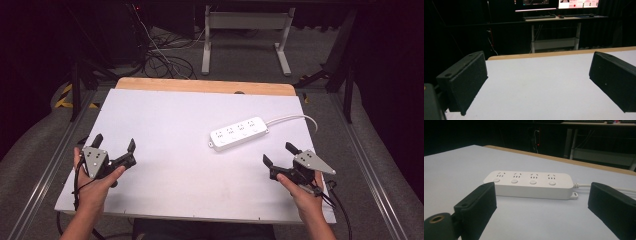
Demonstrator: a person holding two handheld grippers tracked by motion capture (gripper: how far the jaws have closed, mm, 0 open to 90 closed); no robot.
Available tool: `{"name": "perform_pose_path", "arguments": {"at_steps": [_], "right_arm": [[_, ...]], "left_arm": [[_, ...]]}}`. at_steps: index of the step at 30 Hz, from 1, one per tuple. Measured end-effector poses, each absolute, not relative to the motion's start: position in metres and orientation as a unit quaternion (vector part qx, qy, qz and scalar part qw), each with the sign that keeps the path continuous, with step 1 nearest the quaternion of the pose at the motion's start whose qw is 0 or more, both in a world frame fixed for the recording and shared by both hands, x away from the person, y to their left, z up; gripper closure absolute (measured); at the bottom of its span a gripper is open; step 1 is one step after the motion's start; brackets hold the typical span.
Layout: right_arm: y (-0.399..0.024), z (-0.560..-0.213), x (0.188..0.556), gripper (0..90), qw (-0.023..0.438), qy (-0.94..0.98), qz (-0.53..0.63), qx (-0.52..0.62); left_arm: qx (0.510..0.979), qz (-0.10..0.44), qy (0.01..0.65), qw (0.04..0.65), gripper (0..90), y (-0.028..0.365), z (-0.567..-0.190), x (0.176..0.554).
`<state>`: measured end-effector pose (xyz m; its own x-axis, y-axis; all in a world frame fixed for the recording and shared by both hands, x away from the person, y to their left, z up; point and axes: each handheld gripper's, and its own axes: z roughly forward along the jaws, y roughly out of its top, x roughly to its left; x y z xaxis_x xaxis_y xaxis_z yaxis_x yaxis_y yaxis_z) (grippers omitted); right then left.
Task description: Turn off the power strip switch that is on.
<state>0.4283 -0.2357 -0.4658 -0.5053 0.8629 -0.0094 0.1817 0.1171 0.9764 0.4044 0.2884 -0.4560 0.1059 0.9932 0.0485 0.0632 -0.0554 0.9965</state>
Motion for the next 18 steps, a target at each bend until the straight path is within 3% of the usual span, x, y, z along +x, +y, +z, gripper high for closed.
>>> {"name": "perform_pose_path", "arguments": {"at_steps": [18], "right_arm": [[-0.2372,-0.4655,0.4272,7.7,0.329,0.672,0.538,0.389]], "left_arm": [[0.558,0.466,0.473,0.498,2.5,0.286,-0.4563,0.4063]]}}
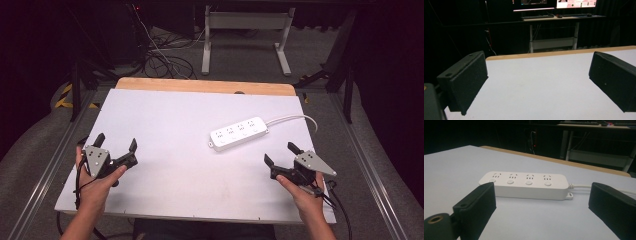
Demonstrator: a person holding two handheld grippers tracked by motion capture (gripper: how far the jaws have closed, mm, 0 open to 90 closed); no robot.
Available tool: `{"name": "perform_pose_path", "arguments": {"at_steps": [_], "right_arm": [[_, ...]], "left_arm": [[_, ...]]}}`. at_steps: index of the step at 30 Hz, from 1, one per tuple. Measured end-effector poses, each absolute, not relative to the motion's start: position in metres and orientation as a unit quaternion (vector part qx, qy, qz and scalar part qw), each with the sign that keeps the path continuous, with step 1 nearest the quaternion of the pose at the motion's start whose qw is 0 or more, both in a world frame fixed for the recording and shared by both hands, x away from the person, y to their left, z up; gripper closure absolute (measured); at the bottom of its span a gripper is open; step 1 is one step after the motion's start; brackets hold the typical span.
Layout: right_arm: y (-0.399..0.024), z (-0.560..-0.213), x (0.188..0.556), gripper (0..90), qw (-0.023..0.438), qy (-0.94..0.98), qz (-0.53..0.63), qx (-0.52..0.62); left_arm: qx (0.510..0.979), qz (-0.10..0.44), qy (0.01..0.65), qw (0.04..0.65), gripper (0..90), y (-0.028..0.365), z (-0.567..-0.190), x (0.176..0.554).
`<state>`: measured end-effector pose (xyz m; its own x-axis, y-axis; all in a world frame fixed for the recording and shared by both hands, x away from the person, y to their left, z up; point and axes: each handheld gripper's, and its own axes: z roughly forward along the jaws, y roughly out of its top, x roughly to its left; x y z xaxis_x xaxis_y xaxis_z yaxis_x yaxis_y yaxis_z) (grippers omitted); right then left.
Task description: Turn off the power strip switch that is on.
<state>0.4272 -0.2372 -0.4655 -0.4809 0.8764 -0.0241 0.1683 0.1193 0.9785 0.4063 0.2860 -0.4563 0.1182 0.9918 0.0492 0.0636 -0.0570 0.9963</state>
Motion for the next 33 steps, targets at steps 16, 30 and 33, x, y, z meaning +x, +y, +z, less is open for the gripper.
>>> {"name": "perform_pose_path", "arguments": {"at_steps": [16,30,33], "right_arm": [[-0.239,-0.464,0.427,22.6,0.332,0.667,0.536,0.397],[-0.245,-0.457,0.425,89.0,0.259,0.695,0.532,0.409],[-0.246,-0.452,0.426,90.0,0.233,0.713,0.508,0.423]], "left_arm": [[0.559,0.464,0.473,0.499,2.8,0.286,-0.456,0.407],[0.562,0.46,0.471,0.5,3.1,0.285,-0.456,0.408],[0.563,0.46,0.47,0.5,3.1,0.285,-0.456,0.408]]}}
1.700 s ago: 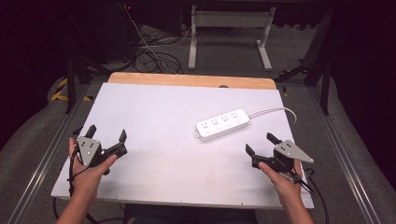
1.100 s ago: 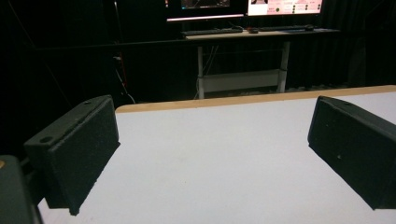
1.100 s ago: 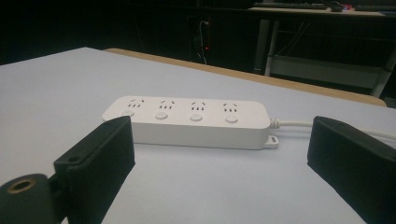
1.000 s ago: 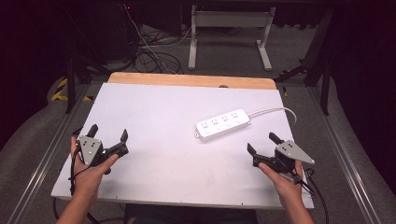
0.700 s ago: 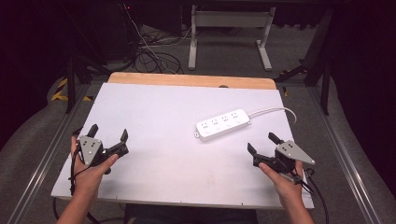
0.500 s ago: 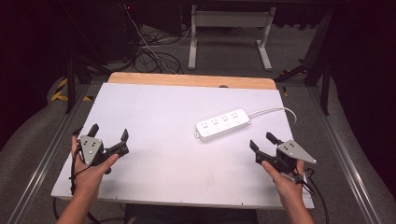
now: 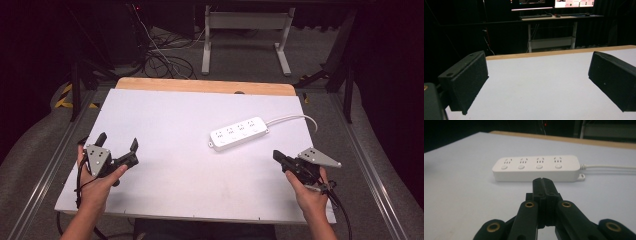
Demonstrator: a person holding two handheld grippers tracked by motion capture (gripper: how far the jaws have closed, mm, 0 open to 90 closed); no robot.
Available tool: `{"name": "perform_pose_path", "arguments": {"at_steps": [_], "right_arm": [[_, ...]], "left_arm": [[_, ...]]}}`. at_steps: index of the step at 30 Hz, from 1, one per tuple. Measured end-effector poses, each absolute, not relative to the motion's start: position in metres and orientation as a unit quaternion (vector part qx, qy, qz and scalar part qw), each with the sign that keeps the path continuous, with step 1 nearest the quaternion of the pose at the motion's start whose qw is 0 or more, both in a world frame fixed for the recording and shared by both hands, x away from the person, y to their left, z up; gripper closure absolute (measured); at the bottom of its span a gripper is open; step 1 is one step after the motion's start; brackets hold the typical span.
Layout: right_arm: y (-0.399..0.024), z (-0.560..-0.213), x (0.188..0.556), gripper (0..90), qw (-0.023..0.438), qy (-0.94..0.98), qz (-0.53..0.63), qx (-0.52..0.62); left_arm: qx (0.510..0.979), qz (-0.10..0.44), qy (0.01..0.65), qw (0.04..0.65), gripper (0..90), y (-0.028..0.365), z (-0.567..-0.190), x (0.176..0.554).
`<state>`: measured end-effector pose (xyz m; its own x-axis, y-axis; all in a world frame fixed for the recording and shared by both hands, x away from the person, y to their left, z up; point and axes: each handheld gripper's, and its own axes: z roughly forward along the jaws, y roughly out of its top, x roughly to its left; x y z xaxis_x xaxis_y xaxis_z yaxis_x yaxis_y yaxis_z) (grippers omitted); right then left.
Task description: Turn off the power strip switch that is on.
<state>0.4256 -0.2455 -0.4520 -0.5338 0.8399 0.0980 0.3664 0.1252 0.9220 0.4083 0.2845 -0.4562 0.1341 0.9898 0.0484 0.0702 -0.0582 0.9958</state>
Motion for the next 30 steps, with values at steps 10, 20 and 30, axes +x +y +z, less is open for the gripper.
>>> {"name": "perform_pose_path", "arguments": {"at_steps": [10,20,30], "right_arm": [[-0.246,-0.43,0.434,90.0,0.223,0.721,0.476,0.452],[-0.229,-0.409,0.452,90.0,0.238,0.735,0.447,0.451],[-0.21,-0.4,0.49,90.0,0.247,0.751,0.424,0.442]], "left_arm": [[0.564,0.458,0.472,0.499,3.2,0.284,-0.457,0.409],[0.565,0.459,0.473,0.496,3.3,0.284,-0.458,0.41],[0.569,0.462,0.47,0.492,3.3,0.285,-0.459,0.41]]}}
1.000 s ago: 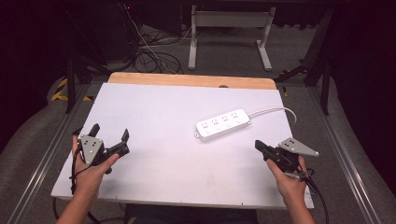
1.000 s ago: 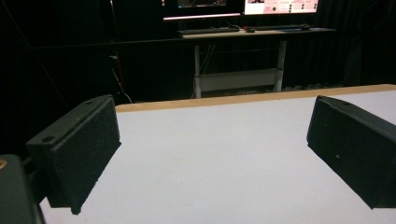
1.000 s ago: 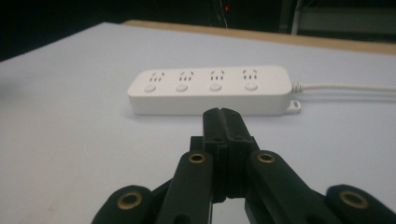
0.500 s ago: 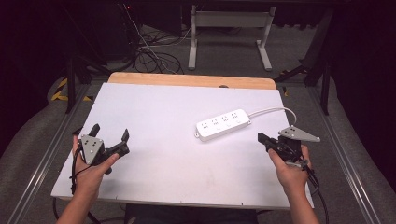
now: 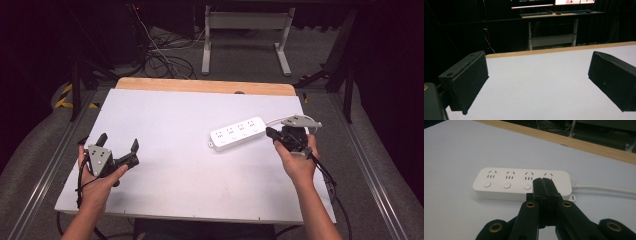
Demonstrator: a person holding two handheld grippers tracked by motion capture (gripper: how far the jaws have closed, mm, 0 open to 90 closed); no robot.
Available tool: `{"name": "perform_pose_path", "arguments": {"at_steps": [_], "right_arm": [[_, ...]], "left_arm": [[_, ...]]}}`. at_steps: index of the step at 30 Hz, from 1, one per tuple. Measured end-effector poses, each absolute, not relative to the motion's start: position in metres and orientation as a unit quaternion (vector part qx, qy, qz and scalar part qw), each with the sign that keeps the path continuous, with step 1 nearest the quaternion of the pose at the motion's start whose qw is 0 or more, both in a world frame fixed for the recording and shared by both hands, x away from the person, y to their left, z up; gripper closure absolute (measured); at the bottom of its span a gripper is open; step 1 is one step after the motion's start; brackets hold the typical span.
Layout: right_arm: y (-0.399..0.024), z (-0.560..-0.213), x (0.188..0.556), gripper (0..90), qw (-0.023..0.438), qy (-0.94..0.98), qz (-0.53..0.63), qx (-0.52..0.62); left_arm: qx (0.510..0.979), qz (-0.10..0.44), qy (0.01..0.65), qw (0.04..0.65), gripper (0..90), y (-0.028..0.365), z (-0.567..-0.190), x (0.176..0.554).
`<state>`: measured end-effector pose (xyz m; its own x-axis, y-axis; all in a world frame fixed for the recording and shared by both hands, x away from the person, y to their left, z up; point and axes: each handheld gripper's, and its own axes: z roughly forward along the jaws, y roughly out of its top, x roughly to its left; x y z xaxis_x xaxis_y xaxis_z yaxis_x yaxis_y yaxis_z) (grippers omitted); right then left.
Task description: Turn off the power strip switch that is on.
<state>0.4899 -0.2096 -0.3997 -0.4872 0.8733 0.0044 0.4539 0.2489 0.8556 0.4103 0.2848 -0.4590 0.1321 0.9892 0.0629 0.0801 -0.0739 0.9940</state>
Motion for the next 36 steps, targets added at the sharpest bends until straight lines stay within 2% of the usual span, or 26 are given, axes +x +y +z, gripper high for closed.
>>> {"name": "perform_pose_path", "arguments": {"at_steps": [7,14,26,36], "right_arm": [[-0.199,-0.392,0.525,90.0,0.249,0.762,0.401,0.443],[-0.185,-0.405,0.557,90.0,0.237,0.775,0.382,0.444],[-0.185,-0.424,0.568,90.0,0.215,0.783,0.361,0.46],[-0.181,-0.443,0.576,90.0,0.215,0.794,0.332,0.461]], "left_arm": [[0.571,0.464,0.471,0.487,3.4,0.287,-0.46,0.413],[0.563,0.468,0.475,0.489,3.4,0.291,-0.46,0.411],[0.559,0.468,0.477,0.491,3.4,0.294,-0.459,0.407],[0.567,0.457,0.473,0.496,3.5,0.289,-0.46,0.413]]}}
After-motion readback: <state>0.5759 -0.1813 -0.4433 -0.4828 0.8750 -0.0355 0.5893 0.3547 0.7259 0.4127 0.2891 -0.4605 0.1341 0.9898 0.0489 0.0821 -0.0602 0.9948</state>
